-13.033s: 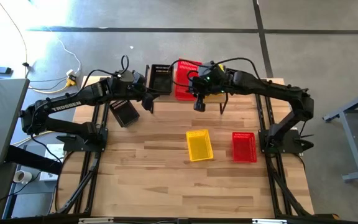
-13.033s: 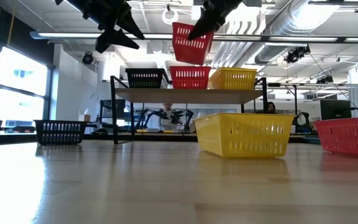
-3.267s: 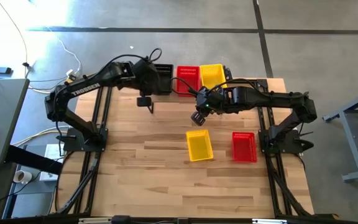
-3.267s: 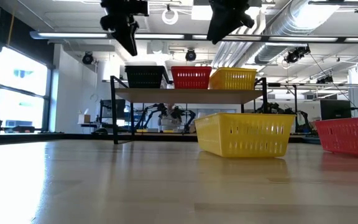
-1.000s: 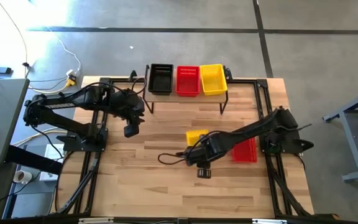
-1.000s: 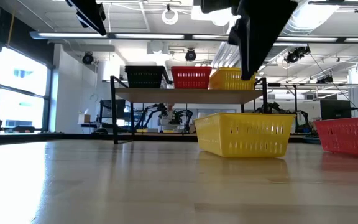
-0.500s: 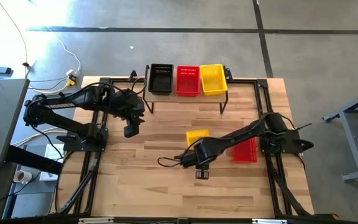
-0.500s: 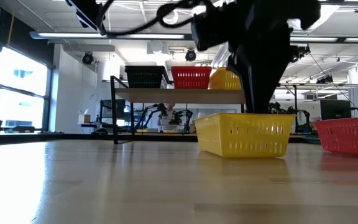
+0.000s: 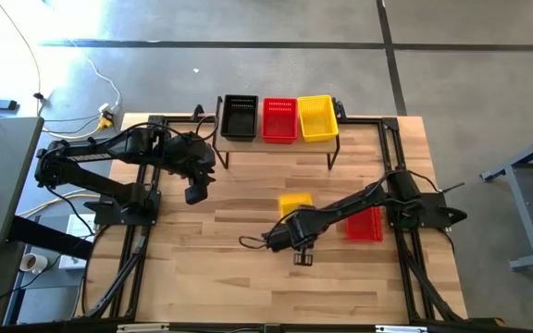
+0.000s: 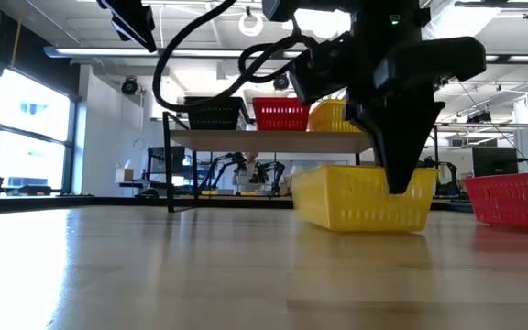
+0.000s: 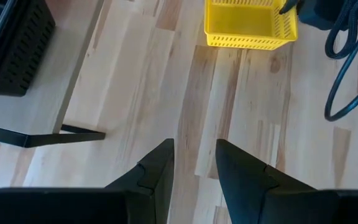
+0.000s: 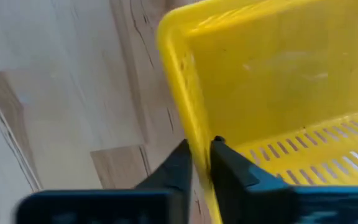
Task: Stack baskets on shelf by color
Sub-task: Stack the yellow basket on top of the yellow basket on the shelf
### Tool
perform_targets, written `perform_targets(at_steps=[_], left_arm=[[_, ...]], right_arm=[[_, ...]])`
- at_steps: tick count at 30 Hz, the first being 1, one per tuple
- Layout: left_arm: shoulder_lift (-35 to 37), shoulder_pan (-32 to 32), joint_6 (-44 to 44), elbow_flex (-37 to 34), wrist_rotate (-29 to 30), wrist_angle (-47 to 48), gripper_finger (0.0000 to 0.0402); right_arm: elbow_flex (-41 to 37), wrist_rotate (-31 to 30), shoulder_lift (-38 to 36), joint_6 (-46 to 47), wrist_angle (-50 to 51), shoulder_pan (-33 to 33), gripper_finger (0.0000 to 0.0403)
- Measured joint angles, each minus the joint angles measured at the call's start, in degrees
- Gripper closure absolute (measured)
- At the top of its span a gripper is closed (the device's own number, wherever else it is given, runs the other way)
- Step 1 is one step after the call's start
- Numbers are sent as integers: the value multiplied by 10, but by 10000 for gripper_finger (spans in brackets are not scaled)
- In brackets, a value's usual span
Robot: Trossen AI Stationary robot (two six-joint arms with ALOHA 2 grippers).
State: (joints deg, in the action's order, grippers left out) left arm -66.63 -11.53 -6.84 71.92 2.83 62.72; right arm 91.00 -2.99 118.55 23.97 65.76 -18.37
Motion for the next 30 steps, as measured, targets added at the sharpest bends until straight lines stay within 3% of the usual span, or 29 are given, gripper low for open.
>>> perform_targets(at_steps=[3, 24, 30], left_arm=[[0, 0, -1, 0, 0, 0, 291], [0, 0, -1, 0, 0, 0, 291], [0, 0, -1, 0, 0, 0, 291]], right_arm=[[0, 3, -8, 1, 11, 0, 395], [0, 19, -193, 45, -3, -19, 402], [0, -50, -268, 41, -4, -17, 402]])
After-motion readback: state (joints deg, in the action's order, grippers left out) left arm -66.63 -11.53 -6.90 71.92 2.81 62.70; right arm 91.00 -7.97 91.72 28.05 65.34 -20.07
